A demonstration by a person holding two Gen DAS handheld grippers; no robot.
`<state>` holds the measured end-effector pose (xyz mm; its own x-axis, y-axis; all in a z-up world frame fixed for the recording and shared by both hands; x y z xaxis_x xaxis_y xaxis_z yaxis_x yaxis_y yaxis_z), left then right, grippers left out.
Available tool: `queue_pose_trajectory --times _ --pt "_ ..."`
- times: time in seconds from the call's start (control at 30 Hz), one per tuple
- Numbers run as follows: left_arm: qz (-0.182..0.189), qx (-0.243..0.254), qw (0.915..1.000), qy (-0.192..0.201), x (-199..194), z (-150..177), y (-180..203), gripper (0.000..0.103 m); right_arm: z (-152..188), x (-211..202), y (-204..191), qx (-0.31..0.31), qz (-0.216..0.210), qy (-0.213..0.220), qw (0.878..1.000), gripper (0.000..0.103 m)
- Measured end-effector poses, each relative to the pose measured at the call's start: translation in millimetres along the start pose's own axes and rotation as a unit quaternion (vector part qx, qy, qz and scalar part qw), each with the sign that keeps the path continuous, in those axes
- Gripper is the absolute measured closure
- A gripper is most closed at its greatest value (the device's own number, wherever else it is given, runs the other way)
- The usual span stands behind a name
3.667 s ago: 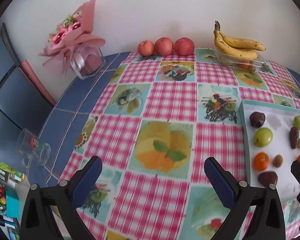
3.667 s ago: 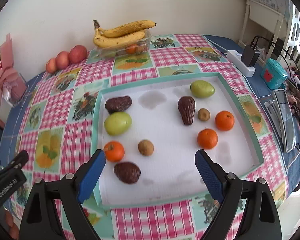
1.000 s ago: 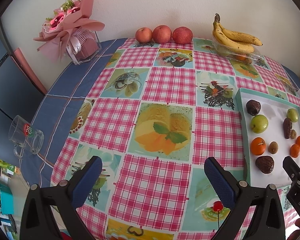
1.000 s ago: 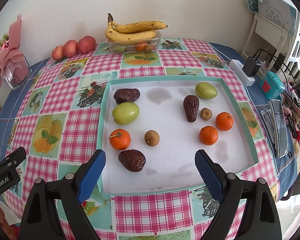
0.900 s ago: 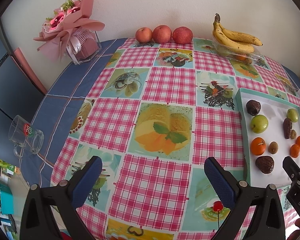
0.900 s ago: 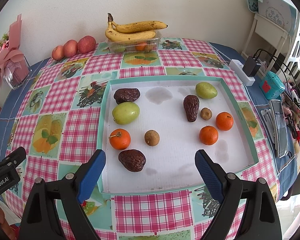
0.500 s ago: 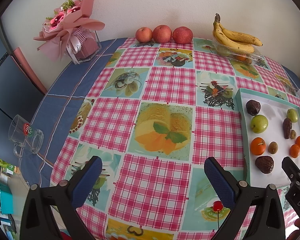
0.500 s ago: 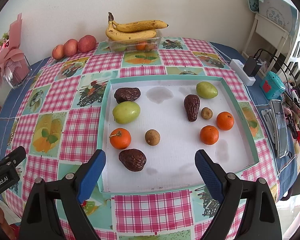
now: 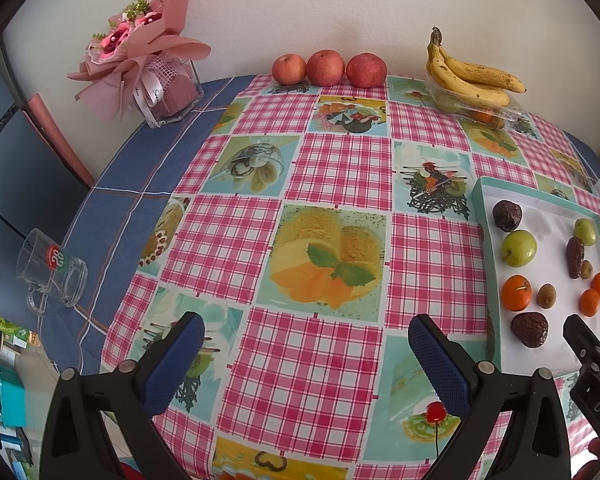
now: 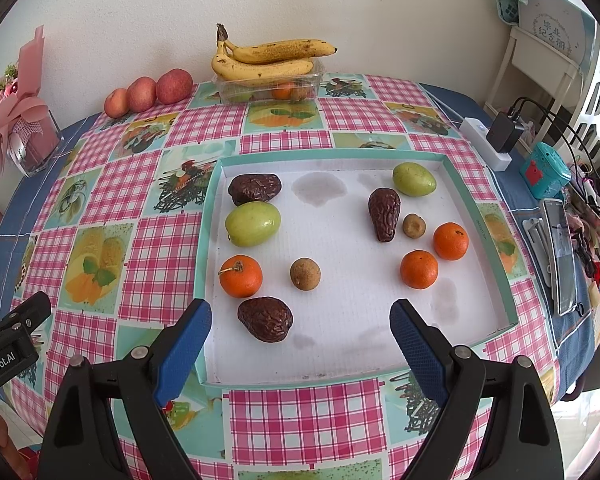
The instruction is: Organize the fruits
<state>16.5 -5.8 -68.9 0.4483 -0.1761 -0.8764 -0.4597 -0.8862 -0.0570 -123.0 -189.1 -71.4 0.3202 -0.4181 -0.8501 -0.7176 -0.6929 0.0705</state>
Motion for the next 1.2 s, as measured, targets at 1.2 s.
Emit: queue_pose_trajectory --times 1.2 --pt "-0.006 -0.003 1.0000 -0.006 1.4 1.6 -2.1 0.000 1.1 1.1 -0.6 0.000 0.000 -0.002 1.000 0.012"
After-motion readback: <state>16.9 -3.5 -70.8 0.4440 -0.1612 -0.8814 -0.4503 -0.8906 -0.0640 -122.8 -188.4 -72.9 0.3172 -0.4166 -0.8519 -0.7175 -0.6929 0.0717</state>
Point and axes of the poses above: each gripper's, at about its wrist camera, not at the fingertips, and x roughly the way its jaws point, y to its right, z to its underside, the point moved 9 cm from there along x, roughly the way its jaws point, and after that the axes turned 3 degrees about z, right-handed, at the moved point
